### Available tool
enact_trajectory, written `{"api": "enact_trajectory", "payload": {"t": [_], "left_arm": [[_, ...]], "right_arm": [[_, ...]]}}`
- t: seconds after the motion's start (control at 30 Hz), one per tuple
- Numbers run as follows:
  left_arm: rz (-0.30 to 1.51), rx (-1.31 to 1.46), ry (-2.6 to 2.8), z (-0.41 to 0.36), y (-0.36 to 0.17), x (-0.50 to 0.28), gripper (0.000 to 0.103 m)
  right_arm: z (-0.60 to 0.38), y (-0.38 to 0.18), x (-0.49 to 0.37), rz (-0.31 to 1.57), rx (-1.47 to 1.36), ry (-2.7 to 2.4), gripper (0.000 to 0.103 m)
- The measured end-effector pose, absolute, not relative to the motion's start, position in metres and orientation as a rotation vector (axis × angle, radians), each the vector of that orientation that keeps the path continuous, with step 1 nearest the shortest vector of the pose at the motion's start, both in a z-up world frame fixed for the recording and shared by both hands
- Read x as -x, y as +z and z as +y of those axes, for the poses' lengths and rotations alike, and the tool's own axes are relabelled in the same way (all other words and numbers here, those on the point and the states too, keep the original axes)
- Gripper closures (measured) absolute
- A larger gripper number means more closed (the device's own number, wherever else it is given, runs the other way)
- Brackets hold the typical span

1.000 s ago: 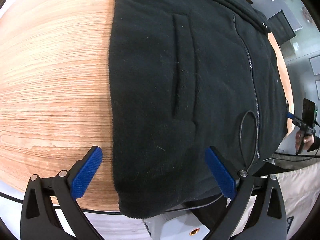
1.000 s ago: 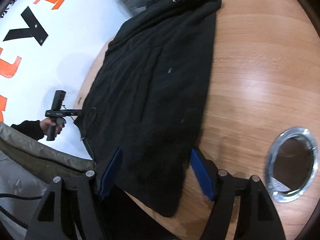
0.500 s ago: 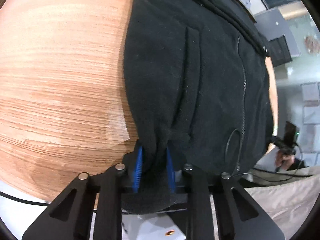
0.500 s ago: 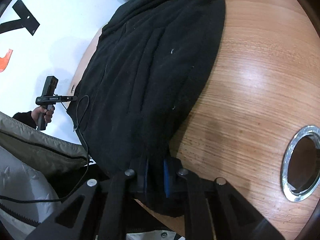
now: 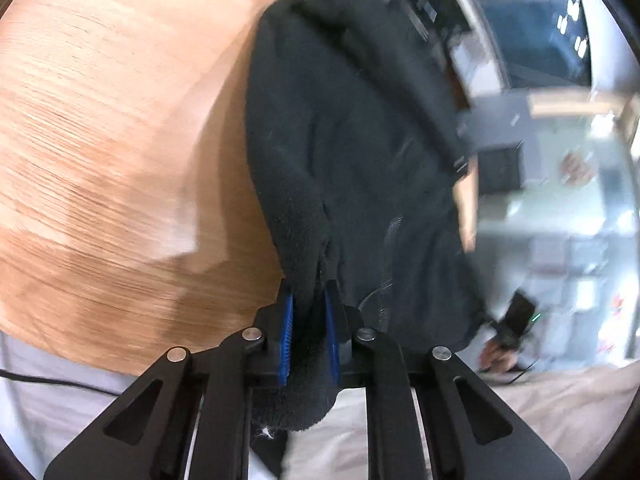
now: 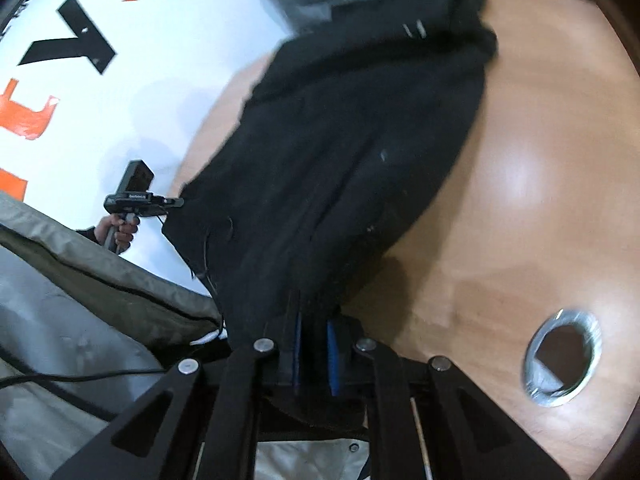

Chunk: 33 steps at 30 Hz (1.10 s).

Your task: Fold clothes

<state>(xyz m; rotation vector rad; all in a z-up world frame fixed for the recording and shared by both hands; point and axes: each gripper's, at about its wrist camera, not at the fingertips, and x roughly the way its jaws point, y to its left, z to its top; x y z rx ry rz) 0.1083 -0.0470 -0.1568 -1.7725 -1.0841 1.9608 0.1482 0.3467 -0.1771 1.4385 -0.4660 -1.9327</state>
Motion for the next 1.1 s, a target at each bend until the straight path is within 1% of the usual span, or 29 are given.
{"api": "enact_trajectory", "payload": {"t": [0.03,0.1,0.2,0.23,0.27,0.33,0.4,0.43,0.53,0.57,0.7,0.9,1.1], "left_arm": [[-1.143,1.743,1.97,-0.047,-0.151,-0.108,0.091],[-1.272,1.66,2.0,-0.088,-0.147,-0.106,0.091],[-1.412,1.497,2.039,-0.106,-0.124,-0.1,0.092],[-1.446,1.452,2.047,-0.111,-0.12,-0.103,0.092],[-1.465,1.428,2.052,-0.111,-0.13,-0.088,0.092],[-1.503,1.372,2.075,-0.122,-0.128,-0.065,0.092],[-1.542,1.309,2.099,-0.157,-0.103,-0.058,0.092],[-1.565,1.28,2.108,-0.16,-0.101,-0.049,0.092],[-1.623,1.212,2.133,-0.167,-0.1,-0.013,0.094],[-1.634,1.202,2.132,-0.168,-0.106,-0.002,0.099],[-1.661,1.181,2.096,-0.172,-0.132,0.049,0.099],[-1.616,1.211,2.034,-0.175,-0.165,0.123,0.099],[-1.561,1.227,2.036,-0.169,-0.176,0.203,0.099]], "right_arm": [[0.349,-0.166,-0.145,-0.467,-1.409,-1.943,0.093],[0.349,-0.143,-0.135,-0.465,-1.336,-1.96,0.093],[0.346,-0.11,-0.116,-0.456,-1.228,-1.981,0.093],[0.346,-0.099,-0.107,-0.454,-1.188,-1.986,0.093],[0.346,-0.089,-0.099,-0.452,-1.15,-1.991,0.093],[0.349,-0.073,-0.083,-0.451,-1.088,-2.005,0.094],[0.348,-0.058,-0.067,-0.454,-1.031,-2.029,0.094],[0.349,-0.052,-0.058,-0.466,-1.009,-2.044,0.094],[0.356,-0.055,-0.027,-0.54,-1.013,-2.102,0.094],[0.359,-0.058,-0.017,-0.566,-1.021,-2.122,0.094],[0.365,-0.067,0.019,-0.642,-1.027,-2.199,0.094],[0.369,-0.076,0.068,-0.722,-1.0,-2.308,0.094],[0.36,-0.085,0.122,-0.711,-0.974,-2.337,0.094]]}}
